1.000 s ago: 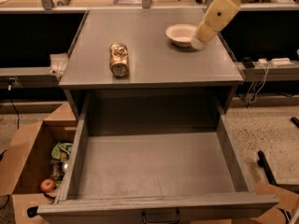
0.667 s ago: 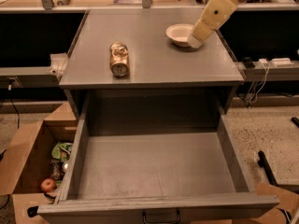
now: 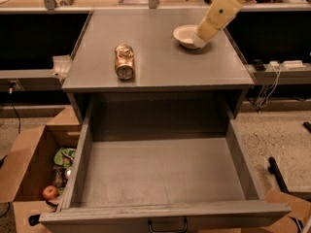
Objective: Place orange can into top drawer
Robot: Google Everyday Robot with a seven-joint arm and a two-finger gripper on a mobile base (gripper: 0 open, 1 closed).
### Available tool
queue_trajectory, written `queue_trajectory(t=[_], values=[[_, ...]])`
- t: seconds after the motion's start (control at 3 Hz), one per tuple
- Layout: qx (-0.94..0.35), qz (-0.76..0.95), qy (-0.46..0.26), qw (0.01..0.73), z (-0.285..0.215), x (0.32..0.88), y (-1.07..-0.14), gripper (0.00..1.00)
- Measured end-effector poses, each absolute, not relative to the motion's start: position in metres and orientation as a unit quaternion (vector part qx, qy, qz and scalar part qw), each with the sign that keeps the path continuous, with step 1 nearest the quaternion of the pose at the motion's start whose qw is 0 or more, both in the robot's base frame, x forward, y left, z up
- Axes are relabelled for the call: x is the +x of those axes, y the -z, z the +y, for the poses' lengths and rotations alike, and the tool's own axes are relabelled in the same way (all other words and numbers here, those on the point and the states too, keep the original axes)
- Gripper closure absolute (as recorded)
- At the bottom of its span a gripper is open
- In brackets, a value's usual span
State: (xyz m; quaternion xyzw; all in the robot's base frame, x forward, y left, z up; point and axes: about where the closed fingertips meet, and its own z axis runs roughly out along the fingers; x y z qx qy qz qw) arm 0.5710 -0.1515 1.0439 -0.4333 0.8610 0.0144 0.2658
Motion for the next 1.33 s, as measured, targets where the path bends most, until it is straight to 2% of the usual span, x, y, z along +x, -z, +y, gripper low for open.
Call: queue_trajectory(t=[0.67,1.33], values=[[-0.318,0.906,-0.015,0.279,-0.128,0.635,-1.031,0.0],[-0.284,0.916,-0.013,0.285,-0.118,0.655,-1.02,0.0]])
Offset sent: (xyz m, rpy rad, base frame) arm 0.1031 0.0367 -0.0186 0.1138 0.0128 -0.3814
